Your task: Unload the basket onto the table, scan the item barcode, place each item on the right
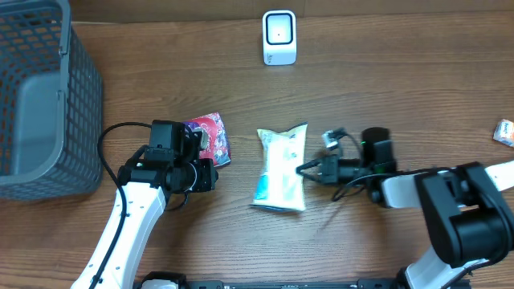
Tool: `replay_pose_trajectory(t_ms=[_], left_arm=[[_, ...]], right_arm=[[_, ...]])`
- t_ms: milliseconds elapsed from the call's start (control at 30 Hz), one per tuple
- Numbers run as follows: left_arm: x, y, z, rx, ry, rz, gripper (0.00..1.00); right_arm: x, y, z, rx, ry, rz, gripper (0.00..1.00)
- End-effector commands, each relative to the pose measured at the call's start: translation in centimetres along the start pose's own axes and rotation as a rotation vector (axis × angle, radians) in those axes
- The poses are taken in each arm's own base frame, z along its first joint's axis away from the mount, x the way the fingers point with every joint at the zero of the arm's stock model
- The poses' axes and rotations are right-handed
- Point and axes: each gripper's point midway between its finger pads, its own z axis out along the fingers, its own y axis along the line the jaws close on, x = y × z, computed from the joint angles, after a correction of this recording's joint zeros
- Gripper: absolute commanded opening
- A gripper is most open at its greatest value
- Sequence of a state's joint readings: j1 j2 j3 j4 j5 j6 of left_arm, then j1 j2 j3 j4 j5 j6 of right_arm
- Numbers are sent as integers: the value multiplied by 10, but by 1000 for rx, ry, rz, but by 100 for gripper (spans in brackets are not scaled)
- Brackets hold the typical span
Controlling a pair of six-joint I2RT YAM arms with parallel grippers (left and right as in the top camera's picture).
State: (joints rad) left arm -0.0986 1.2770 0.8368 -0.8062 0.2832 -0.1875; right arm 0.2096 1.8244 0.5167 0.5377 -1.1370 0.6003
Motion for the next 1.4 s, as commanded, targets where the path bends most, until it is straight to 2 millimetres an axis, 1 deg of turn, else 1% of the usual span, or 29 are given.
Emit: replay_pose_trajectory(t_ms=[0,33,67,100,133,200,233,267,300,367,433,500,533,567,600,633,667,700,767,800,833,900,1000,1133,1233,1367], left_arm=[[1,1,2,-4,6,-48,16],[1,1,2,-3,5,-51,15],[1,1,2,-3,3,-52,15],[0,1,2,-2,-2,-53,15],[-2,1,2,-1,-7,-51,16],[-5,0,2,2,-19,-65,17],[-6,0,2,4,-25,-78,19],[-7,0,2,4,-26,-83,21],[-7,0,2,5,-30,-81,28],[-10,-1,2,7,-40,-77,46],[-13,-2,2,10,-54,-73,74],[-16,-2,2,12,-64,-65,97],[-17,-2,2,13,-67,-62,100],[-18,-2,2,13,-70,-60,100],[-18,-2,2,12,-72,-57,100],[-19,-2,2,11,-76,-55,100],[-20,-3,1,13,-82,-45,100],[-22,-3,1,13,-87,-39,100],[-25,-4,1,17,-101,-30,100],[-28,-4,1,19,-111,-26,100],[-29,-5,1,20,-119,-24,100],[-32,-5,0,23,-131,-21,100],[-33,-6,0,24,-135,-20,100],[-33,-6,0,25,-134,-21,100],[-33,-6,0,27,-133,-23,100],[-33,-6,0,28,-132,-25,100]], right_arm=[[-10,8,-26,-68,-34,-198,4],[-14,5,-31,-60,-53,-196,4],[-17,4,-34,-55,-66,-191,13],[-19,1,-37,-46,-77,-181,60],[-21,-4,-39,-22,-90,-164,100],[-25,-17,-41,45,-121,-126,100],[-27,-27,-43,90,-140,-96,100],[-28,-29,-44,101,-146,-85,100],[-30,-32,-46,118,-160,-65,100],[-36,-39,-54,167,-202,-19,100],[-44,-48,-67,260,-262,28,100],[-45,-63,-89,412,-337,127,100],[-41,-70,-102,498,-369,193,100],[-34,-75,-114,574,-393,258,100],[-22,-78,-126,656,-409,338,100],[-9,-77,-133,704,-414,408,100],[3,-71,-136,722,-402,458,100],[13,-64,-135,720,-383,484,100],[30,-47,-127,681,-326,505,100],[35,-41,-121,657,-303,499,100],[38,-40,-116,646,-289,479,100],[35,-43,-106,629,-284,401,100],[26,-52,-94,600,-291,323,100],[12,-71,-86,602,-265,210,100],[6,-80,-71,556,-213,173,100],[8,-92,-46,489,-82,200,100]])
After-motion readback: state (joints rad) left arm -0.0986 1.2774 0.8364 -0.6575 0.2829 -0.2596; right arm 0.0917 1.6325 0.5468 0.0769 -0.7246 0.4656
